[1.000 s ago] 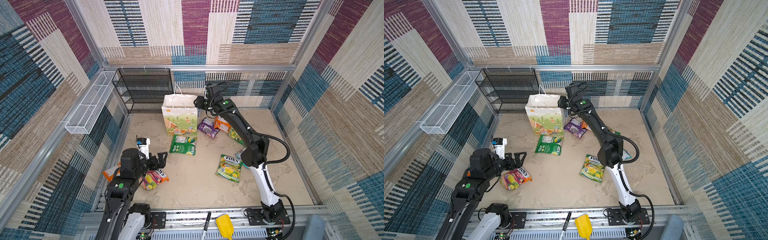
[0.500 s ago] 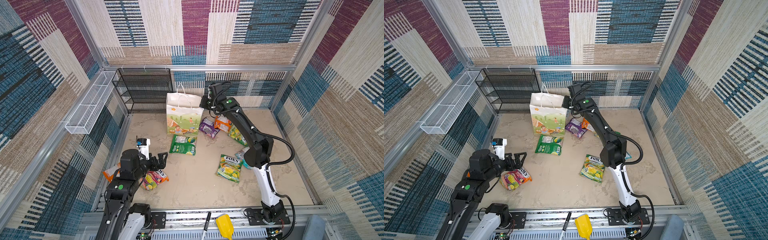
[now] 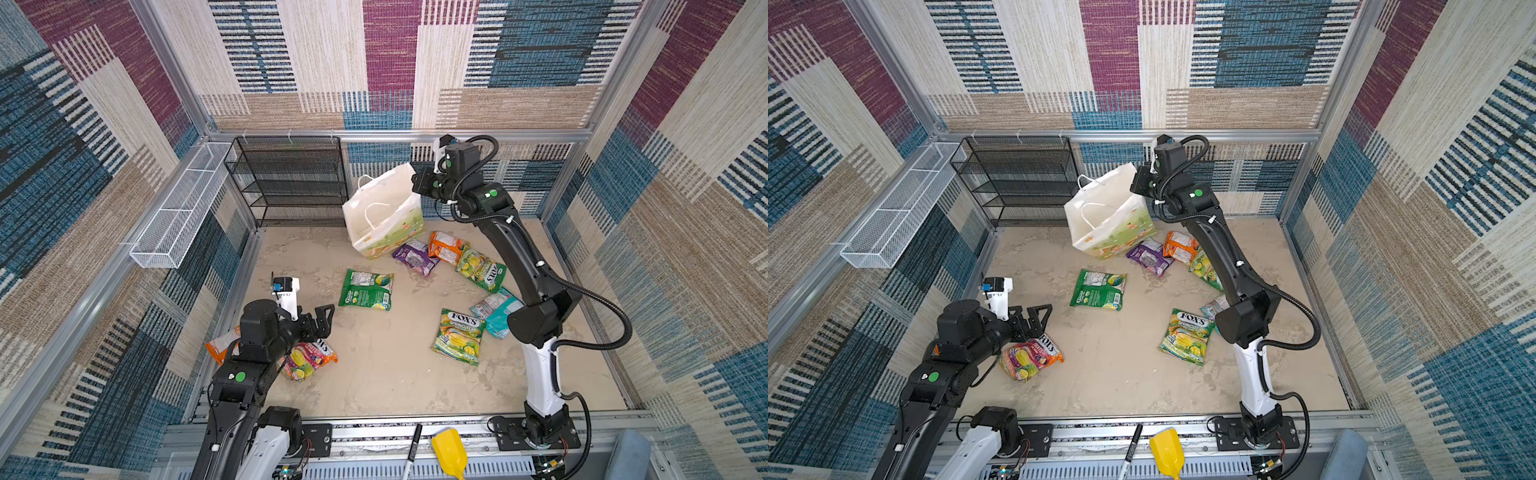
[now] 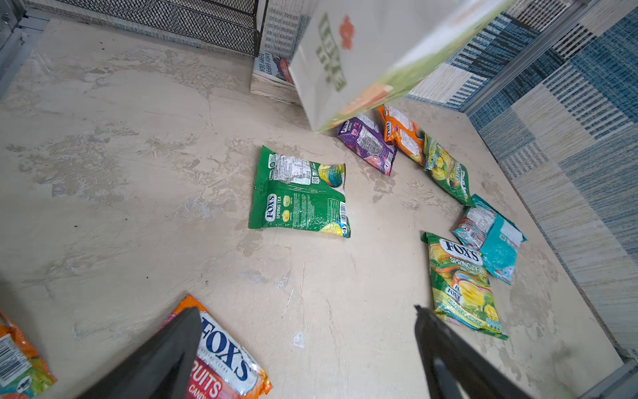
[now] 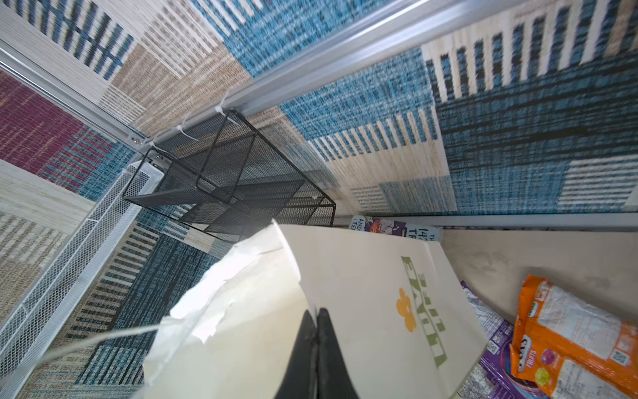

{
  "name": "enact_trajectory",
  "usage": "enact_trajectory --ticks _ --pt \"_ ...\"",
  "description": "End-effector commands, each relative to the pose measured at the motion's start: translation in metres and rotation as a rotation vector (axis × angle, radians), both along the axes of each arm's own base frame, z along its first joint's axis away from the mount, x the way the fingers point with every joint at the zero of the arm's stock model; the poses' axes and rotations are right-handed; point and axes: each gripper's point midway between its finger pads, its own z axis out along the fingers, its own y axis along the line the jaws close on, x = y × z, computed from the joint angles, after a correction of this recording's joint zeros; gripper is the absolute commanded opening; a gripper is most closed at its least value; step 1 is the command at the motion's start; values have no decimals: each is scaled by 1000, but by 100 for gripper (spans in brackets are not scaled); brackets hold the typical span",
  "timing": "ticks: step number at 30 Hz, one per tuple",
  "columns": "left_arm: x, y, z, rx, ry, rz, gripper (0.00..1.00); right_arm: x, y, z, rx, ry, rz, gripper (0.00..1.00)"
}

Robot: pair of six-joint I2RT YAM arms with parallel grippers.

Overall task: Place the snacks into the paper bag
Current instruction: 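Drag the paper bag with the right gripper toward the table center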

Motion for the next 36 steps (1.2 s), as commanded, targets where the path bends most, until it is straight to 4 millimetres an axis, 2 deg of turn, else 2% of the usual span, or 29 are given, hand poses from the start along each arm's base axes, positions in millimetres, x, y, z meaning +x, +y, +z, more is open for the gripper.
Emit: enact_trajectory --ticks 1,13,19,21,22,25,28,32,33,35,36 --pt "3 1 4 19 -27 -3 99 -17 -16 16 -56 -35 -4 0" --pt "5 0 3 19 -22 -8 99 -110 -30 -34 -224 74 238 0" --pt "7 9 3 27 -11 49 99 -150 -29 -31 -190 67 349 0" --pt "10 13 3 17 6 86 99 -161 -28 -37 -185 77 392 0" --pt "11 14 2 2 13 106 99 -165 -28 -46 -190 97 404 0" --pt "15 19 2 -41 23 167 97 -168 -28 -70 -214 139 425 0" --pt "20 14 3 -81 10 152 97 -165 -26 -91 -235 167 438 0" --pt "33 8 -2 -95 51 141 96 -140 -30 -98 -274 168 355 1" --pt "38 8 -6 -97 67 147 95 -130 -33 -96 -286 162 312 4" --pt "47 7 -12 -101 96 153 94 -118 -31 -96 -296 157 291 21" --pt "52 4 -14 -107 105 144 94 -112 -28 -97 -298 157 294 24"
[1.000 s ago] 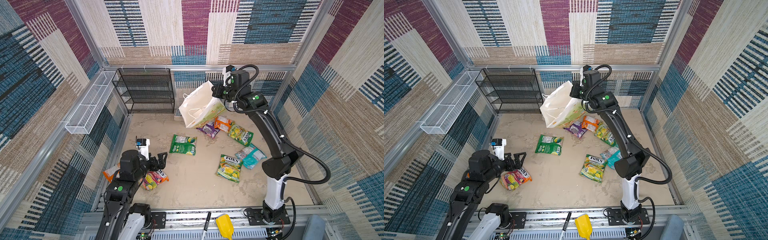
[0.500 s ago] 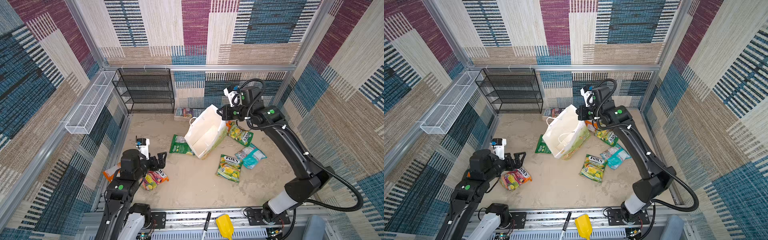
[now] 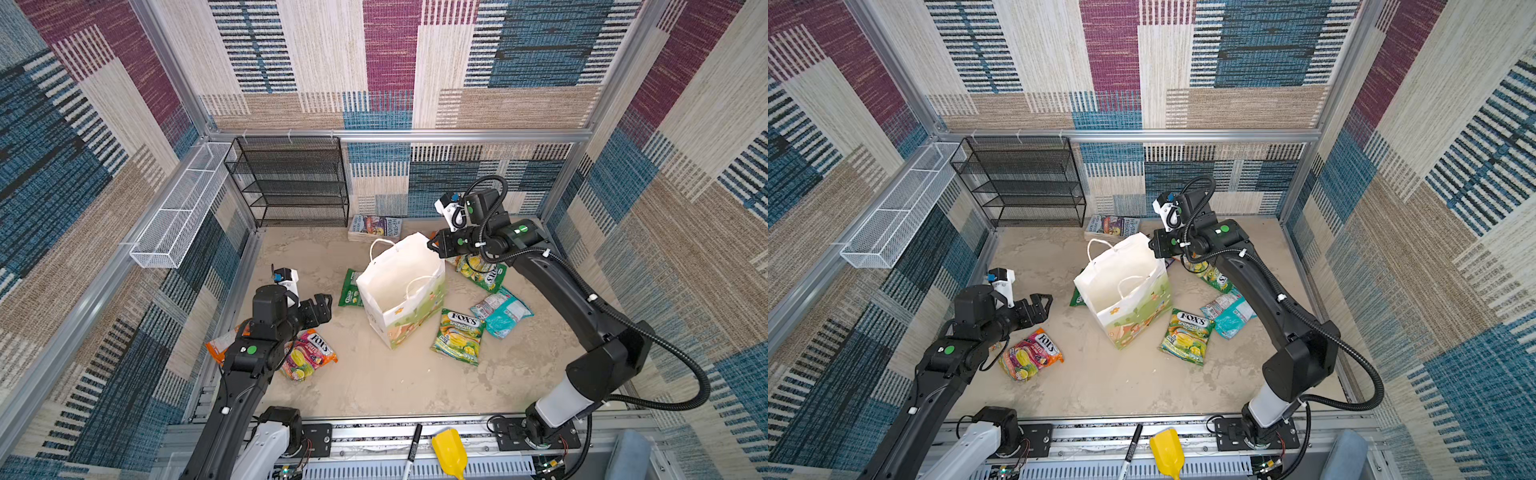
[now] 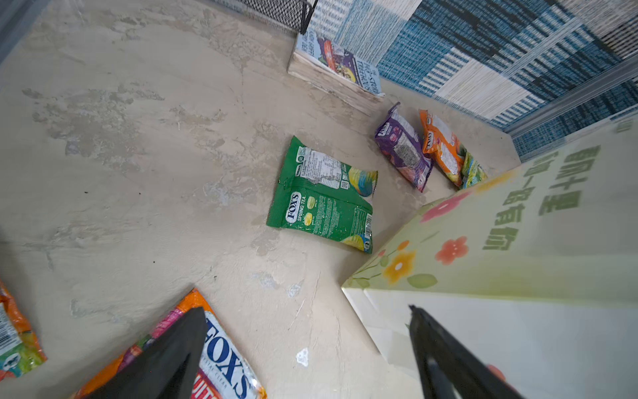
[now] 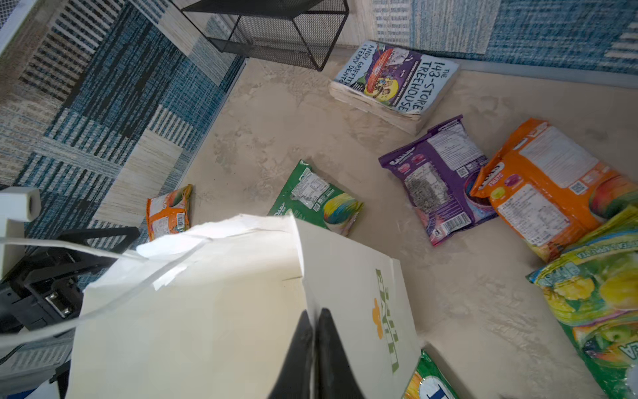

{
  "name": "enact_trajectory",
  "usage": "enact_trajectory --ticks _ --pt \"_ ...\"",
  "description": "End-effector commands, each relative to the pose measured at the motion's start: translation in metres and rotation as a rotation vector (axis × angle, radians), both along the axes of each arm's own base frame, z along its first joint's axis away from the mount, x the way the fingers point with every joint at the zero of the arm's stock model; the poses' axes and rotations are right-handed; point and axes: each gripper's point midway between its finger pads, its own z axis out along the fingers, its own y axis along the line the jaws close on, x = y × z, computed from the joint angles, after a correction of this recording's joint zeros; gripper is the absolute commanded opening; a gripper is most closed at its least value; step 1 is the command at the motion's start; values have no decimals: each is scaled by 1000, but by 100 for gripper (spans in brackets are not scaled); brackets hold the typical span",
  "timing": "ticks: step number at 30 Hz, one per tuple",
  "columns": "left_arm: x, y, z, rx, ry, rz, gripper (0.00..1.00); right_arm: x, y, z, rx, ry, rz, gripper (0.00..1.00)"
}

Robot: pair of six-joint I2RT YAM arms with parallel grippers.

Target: Place the snacks into the paper bag

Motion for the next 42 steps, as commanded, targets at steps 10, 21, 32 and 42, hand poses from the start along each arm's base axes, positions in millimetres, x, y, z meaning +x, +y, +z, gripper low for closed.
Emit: enact_trajectory --ticks 10,21,32,42 --pt "55 -33 -15 -182 94 -28 90 53 -32 65 -8 -216 -304 77" --pt "48 -81 -82 -188 300 -130 86 -25 -158 38 -22 -128 -738 86" --pt "36 -140 -133 -178 467 -269 80 -83 -116 -137 189 319 -625 54" --pt "22 -159 -150 -158 526 -289 78 -39 -93 -176 166 313 -576 56"
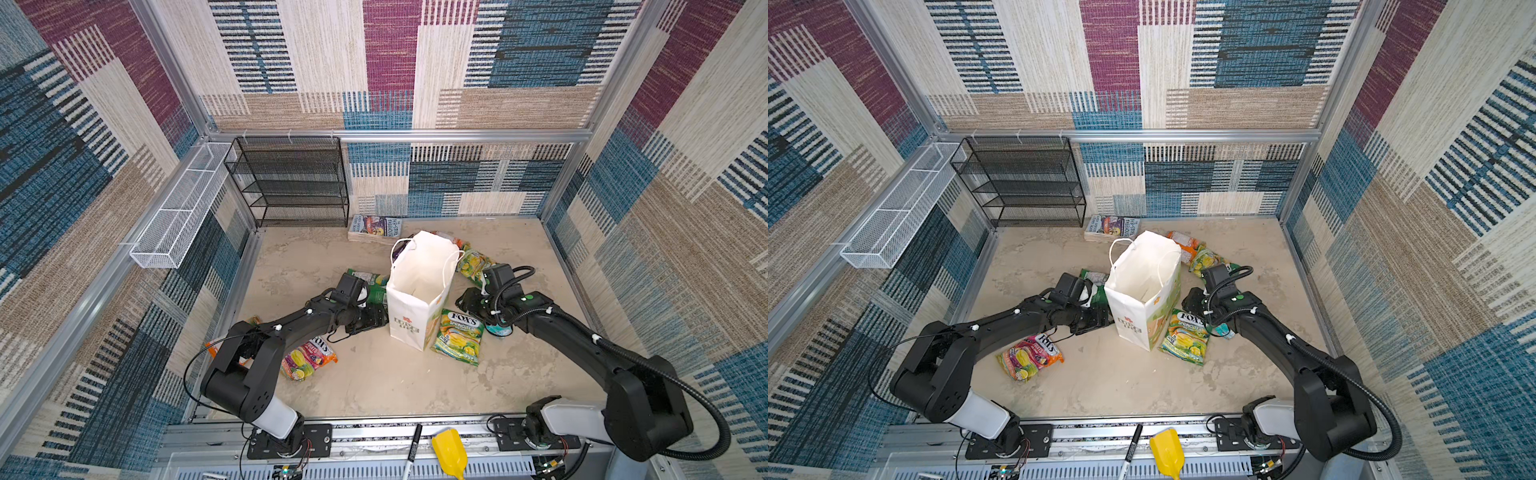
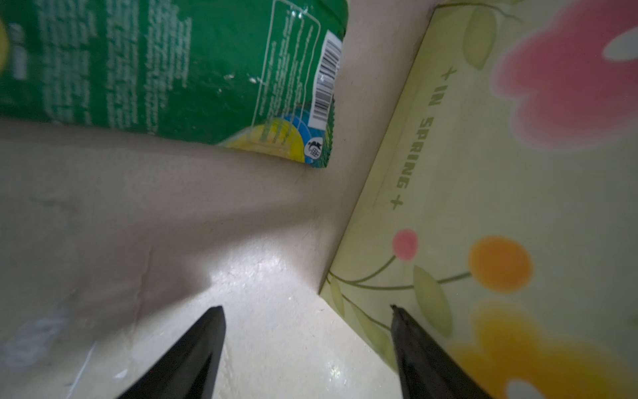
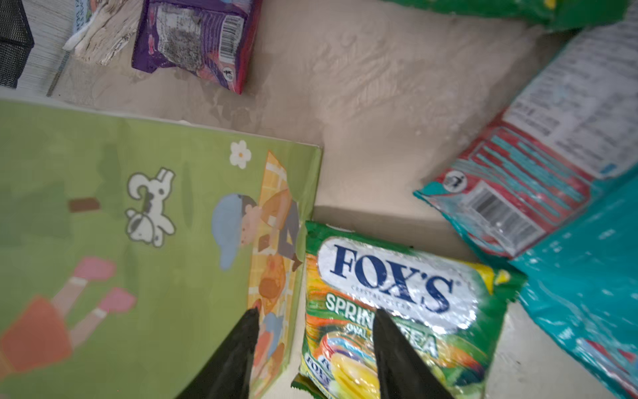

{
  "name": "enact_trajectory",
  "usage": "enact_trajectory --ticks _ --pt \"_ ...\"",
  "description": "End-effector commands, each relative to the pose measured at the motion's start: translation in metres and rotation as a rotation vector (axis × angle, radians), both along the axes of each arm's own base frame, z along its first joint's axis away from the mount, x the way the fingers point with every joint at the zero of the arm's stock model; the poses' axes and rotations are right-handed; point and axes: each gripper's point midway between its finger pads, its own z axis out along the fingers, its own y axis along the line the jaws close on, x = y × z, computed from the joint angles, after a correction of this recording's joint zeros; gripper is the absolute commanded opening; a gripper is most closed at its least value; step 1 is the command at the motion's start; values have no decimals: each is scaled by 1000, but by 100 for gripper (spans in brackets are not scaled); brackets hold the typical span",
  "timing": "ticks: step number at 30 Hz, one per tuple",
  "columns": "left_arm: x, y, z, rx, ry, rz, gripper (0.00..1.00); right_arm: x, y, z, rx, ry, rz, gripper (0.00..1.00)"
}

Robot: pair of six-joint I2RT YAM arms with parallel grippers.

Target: Place the snacks into the paper bag

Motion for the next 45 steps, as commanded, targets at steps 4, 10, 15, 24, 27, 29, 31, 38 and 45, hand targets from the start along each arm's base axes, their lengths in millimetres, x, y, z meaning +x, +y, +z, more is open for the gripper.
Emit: enact_trajectory --ticks 4,10,15,24,27,29,31,38,45 --pt "9 -2 5 -10 -23 49 78 59 18 22 2 -176 42 60" --pt "13 10 28 8 -117 90 78 78 27 38 -21 -240 106 69" --pt "13 27 51 79 -179 105 78 73 0 54 -104 -217 13 73" --pt "-4 76 152 164 -469 136 90 28 -20 170 -56 -417 -4 95" --pt "-17 98 186 211 -601 153 99 8 -5 192 24 -430 61 100" --pt "-26 112 202 239 -678 178 99 -6 14 202 61 -437 120 100" --pt "-37 122 217 248 -756 185 99 -18 37 206 77 -439 183 100" --pt "-56 135 217 249 -828 197 99 -41 67 200 93 -426 172 100" --pt "-60 133 199 252 -790 178 99 -32 67 175 -7 -352 92 98"
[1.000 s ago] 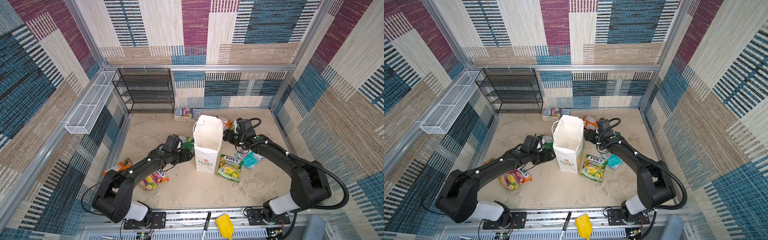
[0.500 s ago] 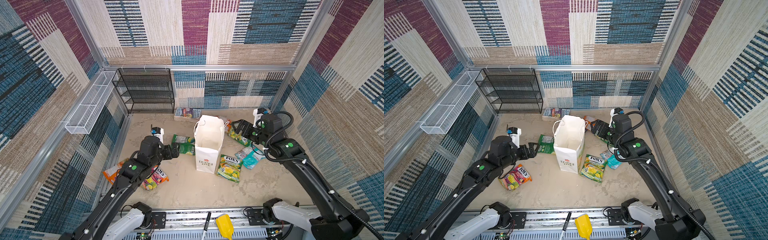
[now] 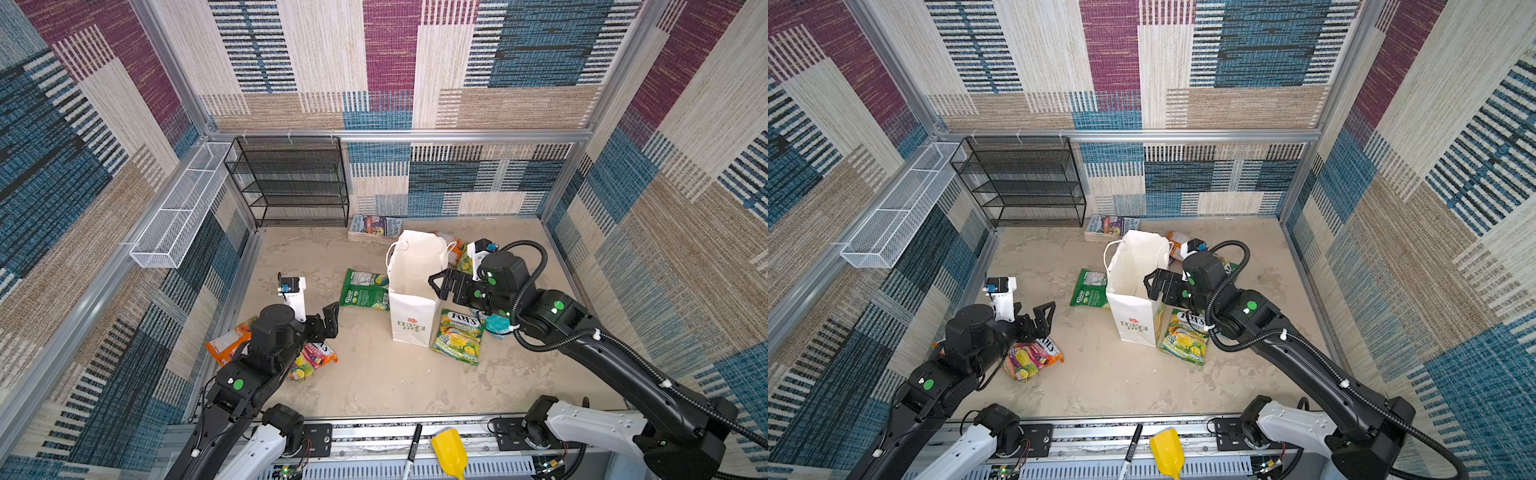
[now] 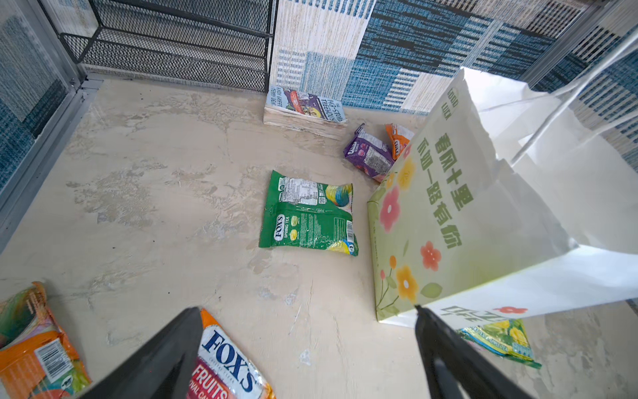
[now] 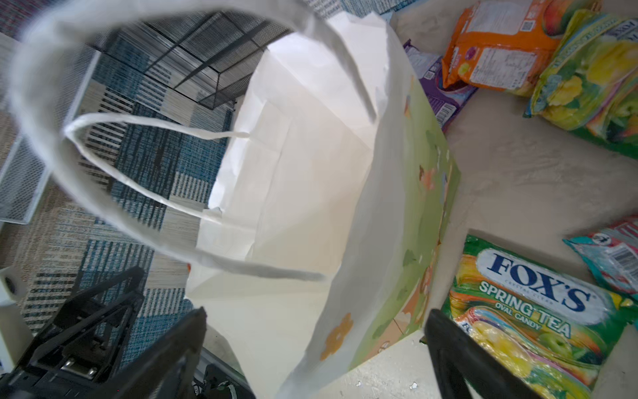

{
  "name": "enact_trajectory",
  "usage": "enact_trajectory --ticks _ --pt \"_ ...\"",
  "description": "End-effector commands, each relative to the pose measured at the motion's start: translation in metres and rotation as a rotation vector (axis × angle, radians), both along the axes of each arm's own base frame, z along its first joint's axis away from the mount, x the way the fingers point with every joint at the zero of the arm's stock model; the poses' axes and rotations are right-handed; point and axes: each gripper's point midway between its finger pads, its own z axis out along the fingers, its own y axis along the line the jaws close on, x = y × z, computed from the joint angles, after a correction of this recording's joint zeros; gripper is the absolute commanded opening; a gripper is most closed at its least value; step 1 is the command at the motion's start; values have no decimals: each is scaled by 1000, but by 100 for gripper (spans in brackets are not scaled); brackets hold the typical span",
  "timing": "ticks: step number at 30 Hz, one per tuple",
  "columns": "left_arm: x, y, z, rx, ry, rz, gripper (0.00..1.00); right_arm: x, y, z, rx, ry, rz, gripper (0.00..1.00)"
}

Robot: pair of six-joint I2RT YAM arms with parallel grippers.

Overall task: Place the snacks into the paper bag
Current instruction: 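Hold the bag open with the right gripper while the left reaches the Fruits bag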

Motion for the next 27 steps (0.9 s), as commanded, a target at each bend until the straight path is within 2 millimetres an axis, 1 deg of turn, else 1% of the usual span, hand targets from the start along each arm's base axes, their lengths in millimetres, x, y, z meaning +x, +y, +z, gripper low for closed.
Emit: enact_trajectory --ticks 1,5,8,11,13,17,20,23,25,26,27 --pt "0 1 -2 23 -9 -9 99 16 -10 0 -47 6 -114 95" --pt "0 2 -5 32 -6 -6 99 26 -7 -10 -102 46 -138 80" --pt "-1 4 -9 37 9 5 99 31 -9 -10 -135 53 -165 64" --pt "-2 6 -13 36 25 17 99 33 -9 -14 -153 67 -173 50" --pt "-2 8 -16 34 37 32 98 34 -8 -18 -159 76 -175 37" --pt "-3 13 -25 39 85 69 97 35 -6 -21 -176 87 -174 20" --pt "-6 15 -31 33 115 90 96 35 -7 -24 -191 94 -181 11" --pt "-9 22 -38 22 153 139 95 37 -7 -22 -194 82 -179 4" --pt "-15 32 -45 10 207 212 95 39 -7 -20 -206 69 -179 0" --pt "-18 37 -49 2 235 250 95 40 -7 -18 -209 60 -177 0" --pt "-23 44 -55 -4 274 303 96 42 -7 -17 -216 53 -175 0"
